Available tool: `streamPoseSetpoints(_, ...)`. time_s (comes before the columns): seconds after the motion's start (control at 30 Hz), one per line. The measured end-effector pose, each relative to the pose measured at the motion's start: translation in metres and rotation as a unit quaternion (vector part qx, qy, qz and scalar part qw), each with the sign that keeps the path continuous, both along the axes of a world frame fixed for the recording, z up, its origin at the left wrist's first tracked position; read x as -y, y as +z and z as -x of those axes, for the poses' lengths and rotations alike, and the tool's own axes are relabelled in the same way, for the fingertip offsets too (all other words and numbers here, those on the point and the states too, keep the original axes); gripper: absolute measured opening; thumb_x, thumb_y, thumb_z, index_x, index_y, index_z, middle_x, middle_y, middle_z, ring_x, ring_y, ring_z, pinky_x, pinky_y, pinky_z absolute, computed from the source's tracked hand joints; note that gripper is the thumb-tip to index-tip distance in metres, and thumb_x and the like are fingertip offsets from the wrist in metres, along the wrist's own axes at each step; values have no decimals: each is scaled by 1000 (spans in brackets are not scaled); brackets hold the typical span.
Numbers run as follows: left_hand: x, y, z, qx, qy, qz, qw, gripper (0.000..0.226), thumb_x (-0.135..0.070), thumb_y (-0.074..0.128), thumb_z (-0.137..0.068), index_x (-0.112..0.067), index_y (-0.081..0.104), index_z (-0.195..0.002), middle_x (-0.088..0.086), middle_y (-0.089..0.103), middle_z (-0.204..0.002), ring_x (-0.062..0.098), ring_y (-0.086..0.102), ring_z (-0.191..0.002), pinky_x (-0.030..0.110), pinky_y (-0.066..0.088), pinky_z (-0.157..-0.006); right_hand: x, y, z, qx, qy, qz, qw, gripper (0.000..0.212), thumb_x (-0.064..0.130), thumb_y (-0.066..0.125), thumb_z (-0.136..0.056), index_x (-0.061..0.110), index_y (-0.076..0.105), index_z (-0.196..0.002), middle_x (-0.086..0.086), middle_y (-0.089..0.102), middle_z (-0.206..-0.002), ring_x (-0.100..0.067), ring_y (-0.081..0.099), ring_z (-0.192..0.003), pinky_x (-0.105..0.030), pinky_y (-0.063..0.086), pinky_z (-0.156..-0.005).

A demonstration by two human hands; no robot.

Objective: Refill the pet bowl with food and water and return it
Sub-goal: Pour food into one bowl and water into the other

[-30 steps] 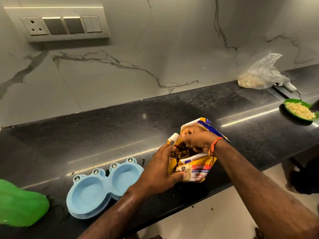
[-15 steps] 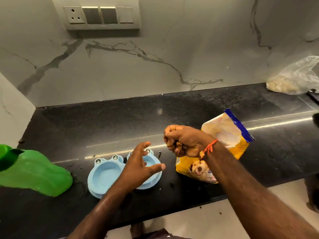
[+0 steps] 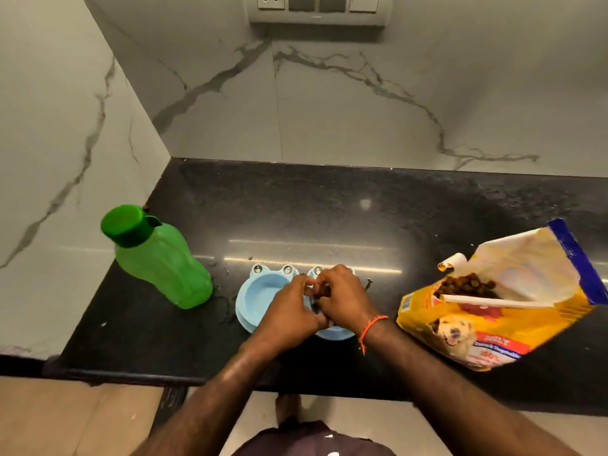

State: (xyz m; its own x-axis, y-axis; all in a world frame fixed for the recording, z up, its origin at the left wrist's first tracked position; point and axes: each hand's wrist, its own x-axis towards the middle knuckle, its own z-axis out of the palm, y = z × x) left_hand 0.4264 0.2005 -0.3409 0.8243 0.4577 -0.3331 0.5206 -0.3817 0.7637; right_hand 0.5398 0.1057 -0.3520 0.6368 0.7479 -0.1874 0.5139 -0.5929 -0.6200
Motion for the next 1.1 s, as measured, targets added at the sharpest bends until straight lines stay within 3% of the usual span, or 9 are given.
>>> streamPoseSetpoints(0.13, 0, -2, 0, -2, -2, -3, 1000, 64, -25, 88, -70, -32, 52, -123, -9, 67, -118, 14, 71, -93, 33, 58, -91, 6, 10, -4, -12, 56, 45, 997, 21, 8, 71, -76, 20, 80, -91, -3, 75, -98, -23, 67, -96, -30, 50, -79)
streamPoseSetpoints(0.27, -3, -3, -2, -11, -16, -19, 1000, 57, -25, 87, -75, -32, 55, -122, -10, 66, -120, 14, 70, -96, 35, 57, -93, 10, 27, -5, -1, 99, 93, 991, 23, 15, 76, -78, 28, 82, -97, 5, 77, -103, -19, 70, -97, -33, 57, -85)
streamPoseSetpoints(0.4, -3, 0, -6, -17, -18, -34, 999, 56, -24, 84, -79, -33, 56, -126, -12, 62, -121, 15, 69, -98, 34, 57, -92, 28, 60, -16, 35, -47, 47, 997, 27, 9, 64, -82, 23, 81, -97, -1, 78, -103, -22, 70, -99, -31, 55, -85)
streamPoseSetpoints(0.53, 3, 4, -15, 13, -16, -32, 999, 46, -30, 82, -82, -36, 59, -121, -15, 65, -117, 8, 69, -95, 28, 57, -87, 82, 97, -63, 159, -232, -5, 960, 25, 21, 54, -83, 12, 77, -81, -10, 77, -88, -35, 70, -89, -38, 55, -77)
streamPoseSetpoints(0.6, 10, 7, -22, 38, -23, -22, 999, 41, -29, 82, -83, -34, 60, -118, -17, 66, -108, -6, 66, -88, 8, 49, -75, 118, 109, -89, 175, -292, 66, 938, 22, 17, 56, -90, 11, 77, -84, -14, 76, -88, -37, 69, -89, -38, 53, -78)
streamPoseSetpoints(0.67, 20, 9, -32, 57, -32, -12, 998, 39, -25, 82, -84, -28, 62, -117, -16, 66, -106, -16, 63, -82, 4, 47, -70, 149, 109, -106, 151, -268, 206, 929, 23, 18, 57, -96, 12, 78, -91, -14, 74, -90, -33, 68, -89, -38, 53, -81)
streamPoseSetpoints(0.77, 37, 11, -50, 74, -61, -19, 995, 42, -36, 83, -82, -31, 63, -118, -11, 67, -115, 1, 68, -90, 26, 57, -87, 171, 91, -108, 68, -165, 281, 943, 19, 32, 69, -91, 23, 79, -103, 2, 76, -99, -17, 65, -92, -28, 48, -80)
streamPoseSetpoints(0.93, 64, 13, -78, 96, -136, -34, 985, 49, -46, 83, -80, -35, 62, -122, -16, 62, -120, 1, 64, -84, 23, 52, -76, 170, 63, -92, 64, -115, 311, 941, 84, 70, 80, -58, 31, 57, -130, -2, 61, -132, -25, 56, -122, -37, 47, -103)
streamPoseSetpoints(1.1, 93, 15, -105, 98, -191, -26, 976, 49, -40, 85, -77, -32, 63, -120, -13, 62, -122, 4, 67, -75, 28, 55, -75, 169, 62, -91, 33, -132, 333, 933, 95, 68, 78, -67, 35, 39, -147, -11, 38, -150, -36, 39, -138, -45, 38, -112)
